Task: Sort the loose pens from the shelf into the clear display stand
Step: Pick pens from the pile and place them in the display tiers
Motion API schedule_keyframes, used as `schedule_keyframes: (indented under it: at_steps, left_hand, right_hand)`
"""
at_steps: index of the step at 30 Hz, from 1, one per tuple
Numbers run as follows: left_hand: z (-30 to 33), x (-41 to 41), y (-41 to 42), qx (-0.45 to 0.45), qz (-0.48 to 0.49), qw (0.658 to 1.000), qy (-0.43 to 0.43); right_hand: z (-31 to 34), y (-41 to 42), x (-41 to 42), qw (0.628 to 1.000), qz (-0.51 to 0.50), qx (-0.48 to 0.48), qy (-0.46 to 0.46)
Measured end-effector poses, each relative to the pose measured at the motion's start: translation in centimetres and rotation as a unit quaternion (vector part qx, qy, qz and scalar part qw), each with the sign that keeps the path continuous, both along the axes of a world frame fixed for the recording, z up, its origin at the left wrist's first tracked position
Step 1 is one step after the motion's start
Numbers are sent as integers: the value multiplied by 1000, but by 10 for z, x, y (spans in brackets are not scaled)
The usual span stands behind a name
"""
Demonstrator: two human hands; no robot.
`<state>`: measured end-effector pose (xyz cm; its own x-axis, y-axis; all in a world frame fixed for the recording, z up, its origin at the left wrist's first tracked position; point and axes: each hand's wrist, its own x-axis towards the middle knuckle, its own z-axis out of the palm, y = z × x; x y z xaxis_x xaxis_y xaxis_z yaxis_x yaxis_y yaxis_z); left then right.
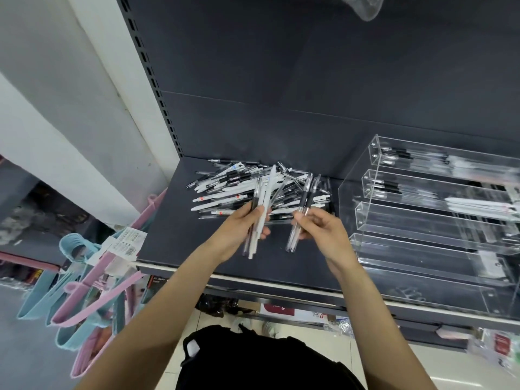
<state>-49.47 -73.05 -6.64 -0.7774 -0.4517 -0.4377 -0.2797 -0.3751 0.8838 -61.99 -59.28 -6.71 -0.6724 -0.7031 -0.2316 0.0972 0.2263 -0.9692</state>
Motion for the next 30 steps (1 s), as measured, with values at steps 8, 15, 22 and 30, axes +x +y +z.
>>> schedule_keyframes:
  at_steps: [8, 15, 22, 30]
  left_hand:
    - [15, 4, 22, 64, 47, 992, 94]
    - [8, 5, 33, 55, 70, 994, 65]
    - [3, 11, 43, 1, 68, 996, 51]
    - [-12, 34, 43, 39, 115, 990, 66]
  right_hand:
    - [27, -6, 11, 999, 38, -32, -20]
    - [19, -19, 15, 997, 23, 35, 59]
    - [13, -33, 19, 992, 30, 67, 101]
    - [4, -45, 21, 940, 151, 161, 259]
